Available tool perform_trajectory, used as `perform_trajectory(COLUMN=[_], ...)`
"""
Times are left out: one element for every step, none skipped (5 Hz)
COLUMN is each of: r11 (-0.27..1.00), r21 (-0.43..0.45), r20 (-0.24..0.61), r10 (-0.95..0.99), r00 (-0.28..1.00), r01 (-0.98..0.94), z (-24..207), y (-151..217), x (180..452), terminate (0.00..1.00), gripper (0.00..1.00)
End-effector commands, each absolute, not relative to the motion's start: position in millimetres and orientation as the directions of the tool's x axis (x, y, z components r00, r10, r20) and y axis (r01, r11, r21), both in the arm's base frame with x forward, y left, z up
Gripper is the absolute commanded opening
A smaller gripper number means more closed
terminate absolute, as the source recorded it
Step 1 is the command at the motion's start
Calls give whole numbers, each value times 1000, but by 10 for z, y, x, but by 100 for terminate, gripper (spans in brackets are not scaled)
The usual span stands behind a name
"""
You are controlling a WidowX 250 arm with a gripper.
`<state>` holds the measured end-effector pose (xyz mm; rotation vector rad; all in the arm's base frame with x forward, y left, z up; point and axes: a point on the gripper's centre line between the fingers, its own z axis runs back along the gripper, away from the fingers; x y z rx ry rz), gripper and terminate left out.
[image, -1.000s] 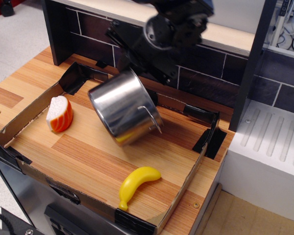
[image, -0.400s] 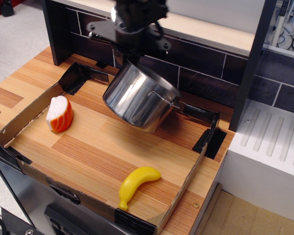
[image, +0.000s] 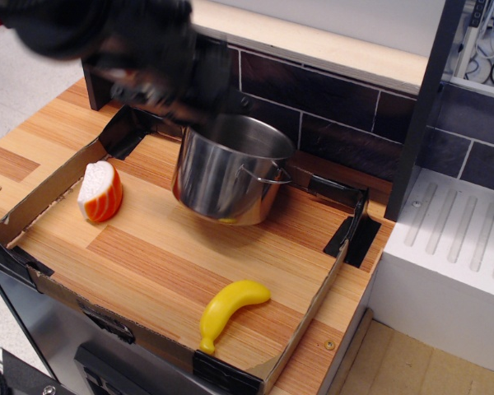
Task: Upright metal pot
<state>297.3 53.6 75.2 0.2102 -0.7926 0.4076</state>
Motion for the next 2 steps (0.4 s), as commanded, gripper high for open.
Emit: perform_trajectory(r11=[901, 897], r21=[96, 64], r20=[696, 609], r10=[242, 312], r00=[676, 729], r01=[-422, -437], z=[752, 817], y=[579, 581], x=[2908, 2895], terminate=[0, 0], gripper=[100, 100])
